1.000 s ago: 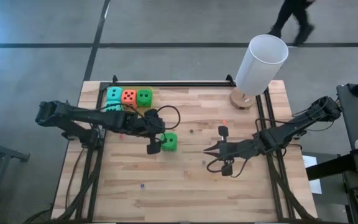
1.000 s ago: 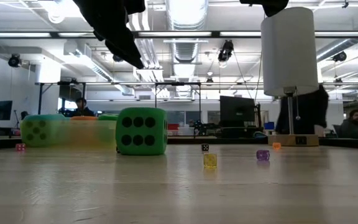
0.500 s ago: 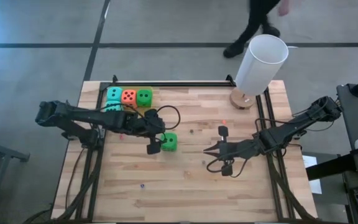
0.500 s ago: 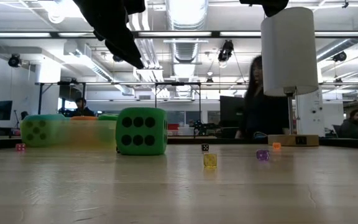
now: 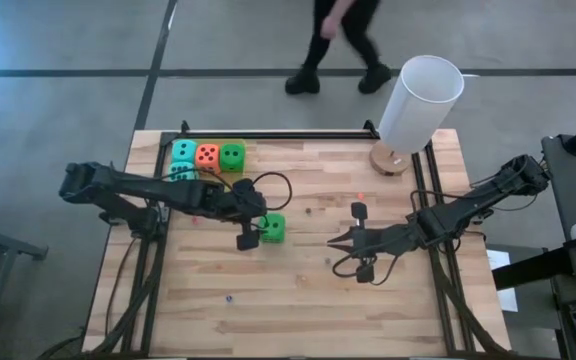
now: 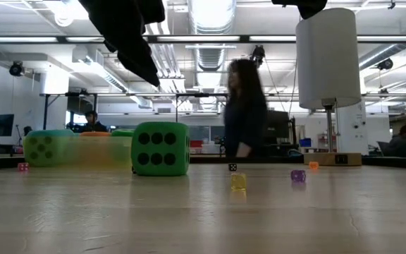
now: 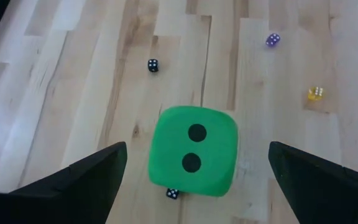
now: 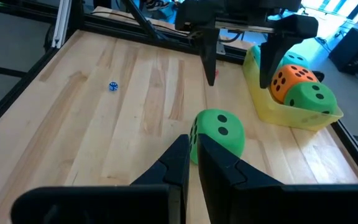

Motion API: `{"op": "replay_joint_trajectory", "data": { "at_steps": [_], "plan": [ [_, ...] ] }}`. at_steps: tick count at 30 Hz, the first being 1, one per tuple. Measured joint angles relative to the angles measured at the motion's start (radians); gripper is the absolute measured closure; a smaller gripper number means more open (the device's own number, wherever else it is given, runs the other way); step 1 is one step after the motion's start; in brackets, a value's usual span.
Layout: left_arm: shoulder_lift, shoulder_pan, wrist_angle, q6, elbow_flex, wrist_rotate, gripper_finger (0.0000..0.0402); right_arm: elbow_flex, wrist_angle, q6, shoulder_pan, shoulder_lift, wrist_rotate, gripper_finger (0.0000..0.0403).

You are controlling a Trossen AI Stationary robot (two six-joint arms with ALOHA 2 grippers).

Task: Pick & Place Dice
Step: Put the green large die into the yellow container

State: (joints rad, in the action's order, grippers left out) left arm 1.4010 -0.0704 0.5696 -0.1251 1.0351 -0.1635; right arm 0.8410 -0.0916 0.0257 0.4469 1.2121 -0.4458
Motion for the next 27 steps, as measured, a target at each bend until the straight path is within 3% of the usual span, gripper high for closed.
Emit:
{"op": "replay_joint_trajectory", "data": {
  "at_steps": [21, 27],
  "plan": [
    [0.221, 0.034, 0.137, 0.056, 0.163, 0.056, 0.0002, 0.0, -0.001, 0.0, 0.0, 0.0, 0.0, 0.0374],
    [0.267, 0.066, 0.13, 0.075, 0.163, 0.116, 0.0002, 0.0, -0.002, 0.0, 0.0, 0.0, 0.0, 0.0374]
  ]
}}
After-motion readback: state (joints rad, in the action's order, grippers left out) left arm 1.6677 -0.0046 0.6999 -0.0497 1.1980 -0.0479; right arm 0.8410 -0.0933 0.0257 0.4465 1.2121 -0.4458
